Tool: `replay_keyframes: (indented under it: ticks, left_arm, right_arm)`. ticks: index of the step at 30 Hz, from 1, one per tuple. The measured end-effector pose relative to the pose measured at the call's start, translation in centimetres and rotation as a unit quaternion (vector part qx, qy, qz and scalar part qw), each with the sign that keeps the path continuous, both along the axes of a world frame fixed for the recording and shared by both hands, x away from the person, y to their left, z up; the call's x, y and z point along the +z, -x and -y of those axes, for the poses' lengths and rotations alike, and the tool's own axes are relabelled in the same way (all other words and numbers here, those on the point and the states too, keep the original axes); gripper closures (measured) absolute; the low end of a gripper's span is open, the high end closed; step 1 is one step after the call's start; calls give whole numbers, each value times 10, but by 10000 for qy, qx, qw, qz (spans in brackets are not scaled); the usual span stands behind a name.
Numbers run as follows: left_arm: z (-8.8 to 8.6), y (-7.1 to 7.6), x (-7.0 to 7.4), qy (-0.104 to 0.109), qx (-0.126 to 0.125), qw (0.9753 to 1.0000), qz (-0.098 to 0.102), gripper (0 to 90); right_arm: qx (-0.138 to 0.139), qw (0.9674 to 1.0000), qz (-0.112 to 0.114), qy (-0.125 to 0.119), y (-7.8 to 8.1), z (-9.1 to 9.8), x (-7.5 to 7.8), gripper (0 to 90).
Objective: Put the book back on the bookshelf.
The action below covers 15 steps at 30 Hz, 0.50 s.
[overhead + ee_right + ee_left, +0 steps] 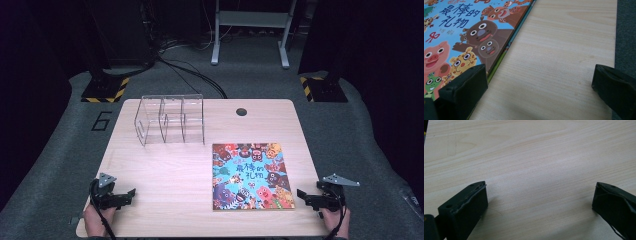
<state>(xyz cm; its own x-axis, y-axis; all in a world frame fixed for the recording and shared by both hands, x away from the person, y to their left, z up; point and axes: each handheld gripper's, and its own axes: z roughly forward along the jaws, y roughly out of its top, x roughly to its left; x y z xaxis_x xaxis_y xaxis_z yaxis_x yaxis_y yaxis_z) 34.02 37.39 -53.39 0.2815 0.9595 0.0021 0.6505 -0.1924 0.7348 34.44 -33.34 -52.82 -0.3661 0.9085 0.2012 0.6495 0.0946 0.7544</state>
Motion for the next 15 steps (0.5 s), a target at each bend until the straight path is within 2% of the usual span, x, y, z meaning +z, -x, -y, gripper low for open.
replay_keyframes:
  ticks: [7,11,15]
  left_arm:
    - [0,0,0,10,5,10000,3,0]
    - [0,0,0,-1,1,10000,-2,0]
    - [0,0,0,1,5,10000,0,0]
  right_arm:
    - [61,10000,-26,15,0,3,3,0]
    - [101,9998,-153,-18,-6,-3,10,0]
    - [181,9997,-151,40,-13,-9,15,0]
